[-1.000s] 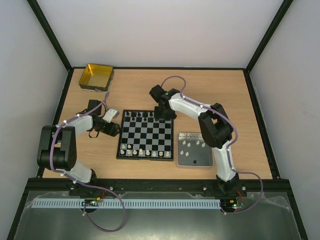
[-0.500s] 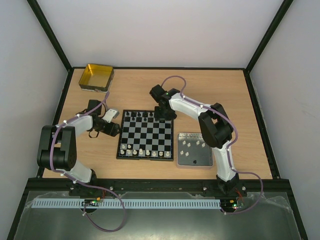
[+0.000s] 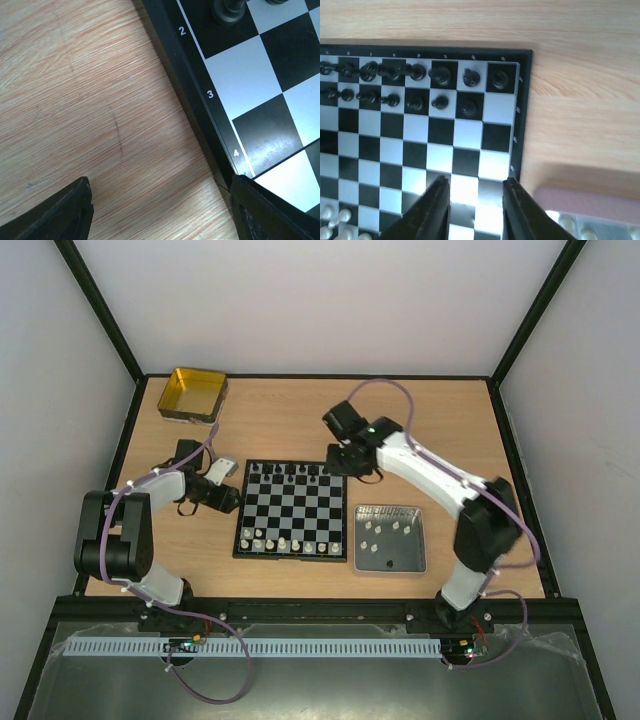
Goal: Set up the chess pieces on the board
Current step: Pick up the chess piece from the storage box.
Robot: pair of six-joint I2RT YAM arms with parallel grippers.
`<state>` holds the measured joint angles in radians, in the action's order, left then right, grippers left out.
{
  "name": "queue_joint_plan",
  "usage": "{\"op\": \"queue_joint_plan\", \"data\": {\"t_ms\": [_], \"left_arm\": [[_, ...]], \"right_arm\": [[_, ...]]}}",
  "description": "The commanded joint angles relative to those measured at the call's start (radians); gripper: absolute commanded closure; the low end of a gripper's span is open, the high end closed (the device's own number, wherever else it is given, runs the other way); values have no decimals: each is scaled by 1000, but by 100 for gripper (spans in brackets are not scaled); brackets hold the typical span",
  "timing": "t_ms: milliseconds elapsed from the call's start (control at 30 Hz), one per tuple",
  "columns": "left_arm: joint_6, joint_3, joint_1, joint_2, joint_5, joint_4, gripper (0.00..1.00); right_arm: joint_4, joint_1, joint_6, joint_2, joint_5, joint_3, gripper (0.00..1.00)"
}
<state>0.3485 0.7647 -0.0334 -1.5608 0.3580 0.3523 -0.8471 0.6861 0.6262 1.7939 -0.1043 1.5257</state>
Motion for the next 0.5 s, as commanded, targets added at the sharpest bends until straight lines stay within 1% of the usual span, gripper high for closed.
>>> {"op": "queue_joint_plan", "data": {"t_ms": [0, 100, 200, 333, 467], "left_arm": [[9, -10, 5, 11, 13, 22, 25], [9, -5, 4, 3, 18, 26, 25], [7, 0, 1, -5, 18, 29, 25], [4, -9, -3, 14, 10, 19, 25], [1, -7, -4, 6, 3, 19, 25]], "right_arm": [[-57, -5, 74, -207, 25, -217, 70], [-43, -5, 137, -348, 22, -436, 68], [-36, -5, 199, -473, 9, -593, 68], [-47, -5, 267, -591, 13, -724, 68], [-27, -5, 289, -642, -18, -799, 67]]}}
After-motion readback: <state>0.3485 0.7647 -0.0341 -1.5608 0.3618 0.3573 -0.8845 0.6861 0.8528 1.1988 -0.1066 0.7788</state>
